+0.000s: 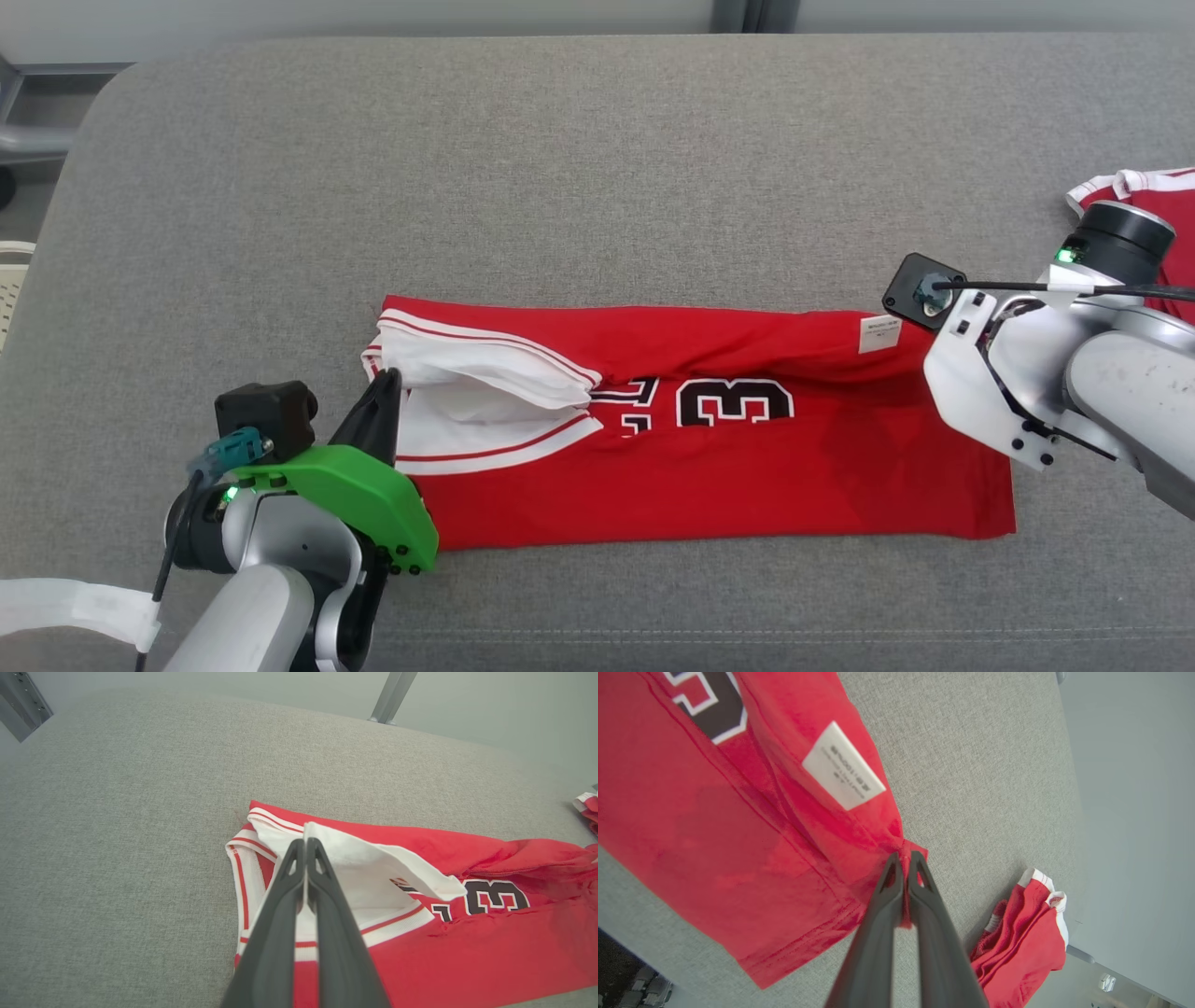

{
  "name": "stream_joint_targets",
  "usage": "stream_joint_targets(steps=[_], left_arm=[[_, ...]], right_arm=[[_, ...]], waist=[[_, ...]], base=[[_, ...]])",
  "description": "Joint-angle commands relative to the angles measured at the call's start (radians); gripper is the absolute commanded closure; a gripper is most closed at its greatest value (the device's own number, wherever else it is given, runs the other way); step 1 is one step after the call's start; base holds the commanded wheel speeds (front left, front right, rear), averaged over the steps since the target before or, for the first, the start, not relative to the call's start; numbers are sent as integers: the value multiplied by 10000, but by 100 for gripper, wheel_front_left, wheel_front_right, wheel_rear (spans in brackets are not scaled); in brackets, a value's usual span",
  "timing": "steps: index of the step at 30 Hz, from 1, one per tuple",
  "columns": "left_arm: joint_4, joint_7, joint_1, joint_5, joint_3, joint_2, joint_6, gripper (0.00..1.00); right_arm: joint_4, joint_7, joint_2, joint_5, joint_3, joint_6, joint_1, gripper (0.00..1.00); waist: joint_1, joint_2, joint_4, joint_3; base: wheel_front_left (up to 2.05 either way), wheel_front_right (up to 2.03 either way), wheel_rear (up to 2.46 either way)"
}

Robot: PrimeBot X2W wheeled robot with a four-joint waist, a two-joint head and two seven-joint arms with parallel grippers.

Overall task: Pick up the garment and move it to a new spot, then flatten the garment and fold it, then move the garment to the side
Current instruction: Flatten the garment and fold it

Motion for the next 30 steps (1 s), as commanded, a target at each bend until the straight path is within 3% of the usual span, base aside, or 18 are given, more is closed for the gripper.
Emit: stream_joint_targets(steps=[1, 10, 11, 12, 14, 16, 17, 18, 25, 30], left_arm=[[-38, -5, 181, -96, 5, -45, 28, 100], [53, -10, 513, -244, -155, -255, 100, 100], [54, -40, 554, -250, -162, -282, 103, 100], [78, -52, 590, -240, -176, -264, 111, 100], [139, -60, 659, -299, -196, -291, 121, 100], [189, -41, 709, -331, -227, -302, 118, 100], [225, -42, 737, -334, -237, -311, 116, 100], [254, -38, 761, -339, -264, -324, 115, 100], [453, -97, 972, -548, -415, -590, 38, 100], [594, -151, 1117, -653, -434, -649, 76, 100]], right_arm=[[105, -76, -54, 51, 350, -20, -232, 100], [453, -109, -109, -499, 1086, -20, -645, 100], [378, -9, -90, -612, 1101, -20, -396, 95], [249, 120, -91, -784, 1118, -18, -131, 59], [41, 391, -179, -907, 1102, -20, 139, 54], [-230, 664, -284, -1081, 1075, -20, 333, 19], [-327, 782, -336, -1077, 1078, -20, 418, 6], [-433, 937, -417, -1175, 1095, -20, 556, 0], [-829, 1459, -770, -1362, 1094, -20, 667, 0], [-733, 1139, -818, -1042, 1092, -20, 315, 0]], waist=[[1, 0, 41, -21], [1, 0, 243, -16], [1, 0, 278, -20], [1, 0, 320, -22], [1, 0, 385, -38], [1, 0, 440, -57], [1, 0, 455, -70], [1, 0, 470, -84], [1, 0, 475, -191], [1, 0, 439, -304]], base=[[0, 0, 0], [0, 0, 0], [0, 0, 0], [0, 0, 0], [0, 0, 0], [0, 0, 0], [0, 0, 0], [0, 0, 0], [0, 0, 0], [0, 0, 0]])
